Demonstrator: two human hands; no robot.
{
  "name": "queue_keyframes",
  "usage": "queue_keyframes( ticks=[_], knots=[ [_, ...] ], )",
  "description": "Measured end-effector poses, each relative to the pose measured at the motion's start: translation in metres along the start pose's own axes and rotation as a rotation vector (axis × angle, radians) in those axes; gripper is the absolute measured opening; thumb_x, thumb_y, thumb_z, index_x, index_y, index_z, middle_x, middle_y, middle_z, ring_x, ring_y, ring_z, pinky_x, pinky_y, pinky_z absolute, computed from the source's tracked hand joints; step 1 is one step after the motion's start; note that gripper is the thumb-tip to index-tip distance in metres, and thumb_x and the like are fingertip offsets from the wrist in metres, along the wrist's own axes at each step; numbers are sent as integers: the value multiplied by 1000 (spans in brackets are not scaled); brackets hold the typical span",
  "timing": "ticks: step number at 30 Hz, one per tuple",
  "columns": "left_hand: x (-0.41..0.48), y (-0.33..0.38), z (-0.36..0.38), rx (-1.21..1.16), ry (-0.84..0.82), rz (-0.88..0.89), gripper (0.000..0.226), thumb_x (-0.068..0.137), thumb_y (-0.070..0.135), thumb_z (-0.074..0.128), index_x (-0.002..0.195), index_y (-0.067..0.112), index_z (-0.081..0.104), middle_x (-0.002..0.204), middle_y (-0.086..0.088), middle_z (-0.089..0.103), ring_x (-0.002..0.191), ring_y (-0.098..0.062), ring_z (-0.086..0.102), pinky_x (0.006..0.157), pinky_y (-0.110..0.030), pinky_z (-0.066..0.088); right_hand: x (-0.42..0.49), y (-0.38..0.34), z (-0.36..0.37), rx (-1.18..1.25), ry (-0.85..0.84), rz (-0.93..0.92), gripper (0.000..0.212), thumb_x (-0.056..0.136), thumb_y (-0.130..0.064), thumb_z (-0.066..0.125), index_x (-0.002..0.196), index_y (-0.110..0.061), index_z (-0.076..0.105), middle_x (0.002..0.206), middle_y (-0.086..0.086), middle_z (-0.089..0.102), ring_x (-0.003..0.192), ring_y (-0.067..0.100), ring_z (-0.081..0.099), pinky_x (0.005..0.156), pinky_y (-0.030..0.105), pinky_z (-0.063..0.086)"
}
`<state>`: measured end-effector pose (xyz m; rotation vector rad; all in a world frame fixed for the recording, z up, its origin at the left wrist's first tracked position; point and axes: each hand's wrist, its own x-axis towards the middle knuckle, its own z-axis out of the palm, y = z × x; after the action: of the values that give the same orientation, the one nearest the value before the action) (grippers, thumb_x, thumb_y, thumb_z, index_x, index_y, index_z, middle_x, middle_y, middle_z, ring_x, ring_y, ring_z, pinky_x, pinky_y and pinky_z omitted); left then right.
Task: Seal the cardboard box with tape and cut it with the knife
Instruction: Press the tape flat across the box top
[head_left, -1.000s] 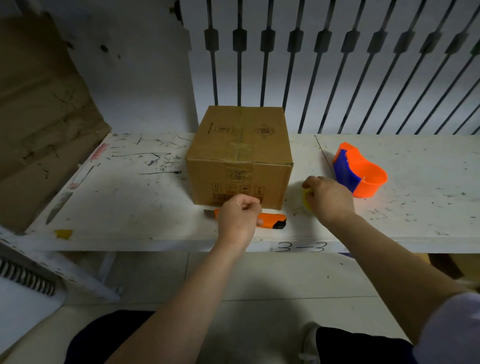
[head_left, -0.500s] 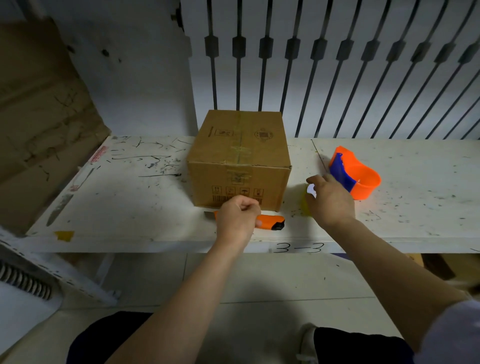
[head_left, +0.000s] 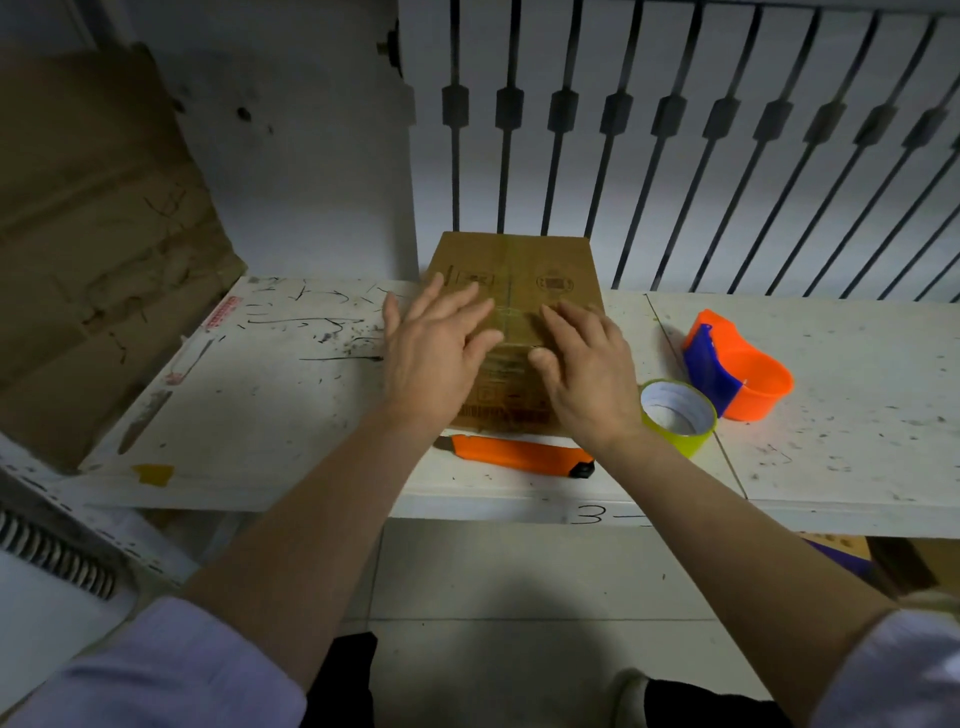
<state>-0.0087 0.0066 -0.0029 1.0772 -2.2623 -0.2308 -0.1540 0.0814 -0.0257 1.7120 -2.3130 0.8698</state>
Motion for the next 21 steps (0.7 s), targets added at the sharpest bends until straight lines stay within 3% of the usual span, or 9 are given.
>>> queue_keyframes(
  ticks=[3, 9, 16, 21],
  knots=[
    [6, -9, 10, 101, -97, 48, 53, 83, 54, 47, 129, 27, 51, 140, 6, 51, 134, -19, 40, 113, -46, 16, 3, 0, 3, -72, 6, 52, 59, 88, -53, 42, 133, -16, 48, 137, 9, 51, 127, 34, 40, 103, 47, 38],
    [5, -15, 26, 119, 30, 100, 54, 79, 57, 47, 118, 23, 62, 125, 2, 64, 122, -24, 53, 101, -44, 35, 5, 0, 12, -140, 69, 62, 56, 82, -56, 53, 124, -19, 56, 128, 7, 56, 118, 34, 46, 92, 46, 40],
    [3, -21, 33, 136, 74, 163, 54, 73, 48, 66, 121, 22, 60, 126, 2, 64, 121, -25, 54, 102, -48, 38, 7, 6, 17, -154, 124, 19, 60, 76, -56, 61, 123, -18, 57, 124, 8, 59, 113, 36, 49, 88, 46, 43],
    [0, -20, 32, 150, 52, 147, 59, 72, 40, 71, 126, 22, 55, 132, 2, 59, 127, -25, 49, 108, -50, 31, 5, 9, 18, -185, 89, 4, 69, 69, -52, 70, 128, -19, 52, 128, 7, 56, 116, 35, 47, 91, 46, 42]
  ],
)
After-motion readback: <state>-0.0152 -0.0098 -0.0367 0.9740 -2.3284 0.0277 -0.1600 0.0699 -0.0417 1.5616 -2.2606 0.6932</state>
